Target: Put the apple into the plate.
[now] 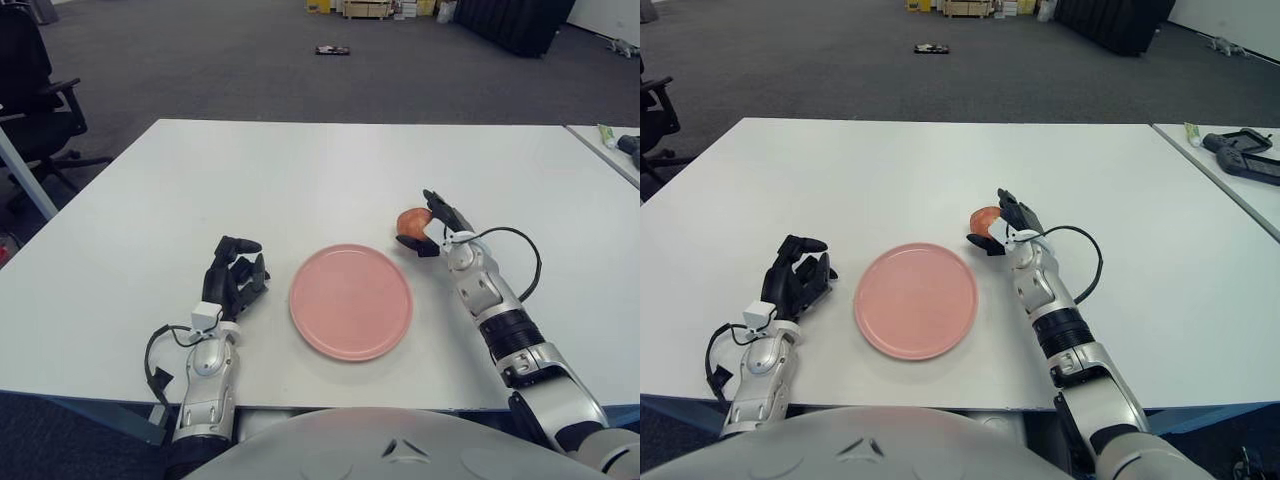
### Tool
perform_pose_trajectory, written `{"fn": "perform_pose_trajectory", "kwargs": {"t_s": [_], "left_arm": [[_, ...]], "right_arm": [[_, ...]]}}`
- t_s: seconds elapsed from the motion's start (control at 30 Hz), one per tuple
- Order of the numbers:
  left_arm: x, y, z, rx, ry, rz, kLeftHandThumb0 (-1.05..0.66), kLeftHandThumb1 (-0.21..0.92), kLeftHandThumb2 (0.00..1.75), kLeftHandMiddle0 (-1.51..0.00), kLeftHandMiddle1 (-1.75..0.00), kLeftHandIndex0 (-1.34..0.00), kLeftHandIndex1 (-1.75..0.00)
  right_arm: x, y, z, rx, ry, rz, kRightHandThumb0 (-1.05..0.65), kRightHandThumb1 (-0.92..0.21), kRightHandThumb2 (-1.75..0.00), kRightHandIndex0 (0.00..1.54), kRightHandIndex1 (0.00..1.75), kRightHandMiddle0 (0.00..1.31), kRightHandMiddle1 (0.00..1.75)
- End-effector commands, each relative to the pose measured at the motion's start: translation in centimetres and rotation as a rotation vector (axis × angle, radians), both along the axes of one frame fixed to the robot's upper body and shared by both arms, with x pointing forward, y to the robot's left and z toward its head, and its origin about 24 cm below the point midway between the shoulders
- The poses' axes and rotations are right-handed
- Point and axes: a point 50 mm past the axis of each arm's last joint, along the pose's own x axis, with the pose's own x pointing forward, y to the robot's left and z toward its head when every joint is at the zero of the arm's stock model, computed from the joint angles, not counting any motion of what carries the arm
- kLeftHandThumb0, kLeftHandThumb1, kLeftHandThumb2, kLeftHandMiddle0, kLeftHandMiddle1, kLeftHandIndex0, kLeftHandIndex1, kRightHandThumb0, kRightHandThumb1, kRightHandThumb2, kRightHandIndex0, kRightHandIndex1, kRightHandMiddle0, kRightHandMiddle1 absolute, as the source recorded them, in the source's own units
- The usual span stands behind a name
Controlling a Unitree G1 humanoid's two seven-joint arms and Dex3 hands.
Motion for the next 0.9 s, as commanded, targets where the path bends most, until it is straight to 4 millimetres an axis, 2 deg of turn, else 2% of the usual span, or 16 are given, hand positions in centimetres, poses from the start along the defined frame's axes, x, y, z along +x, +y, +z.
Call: {"fn": "perform_pose_trajectory", "kwargs": {"t_s": [0.0,0.23,0.5,0.87], "left_arm": [[0.2,0.1,0.5,0.003,-0.025,-0.007,-0.38,0.72,0.81,-0.64,-1.75,-0.32,-1.75],[0.1,0.2,0.6,0.002,-0.025,-0.007,-0.37,0.72,0.81,-0.61,-1.75,-0.31,-1.75],[0.1,0.2,0.7,0.002,-0.027,-0.011,-0.38,0.72,0.81,-0.59,-1.75,-0.32,-1.75],[0.0,0.2,0.7,0.006,-0.025,-0.003,-0.38,0.7,0.83,-0.6,-1.75,-0.33,-1.75]], "right_arm": [[0.2,0.1,0.0,0.017,-0.02,-0.013,-0.79,-0.63,-0.64,0.0,0.0,0.0,0.14],[0.3,0.1,-0.6,0.014,-0.02,-0.019,-0.8,-0.65,-0.64,0.0,0.0,0.0,0.15],[0.7,0.2,-0.6,0.03,-0.037,-0.028,-0.74,-0.63,-0.65,0.0,0.0,0.0,0.26],[2.3,0.3,-0.4,0.021,-0.102,-0.067,-0.61,-0.52,-0.84,0.08,0.08,0.0,0.62]]}}
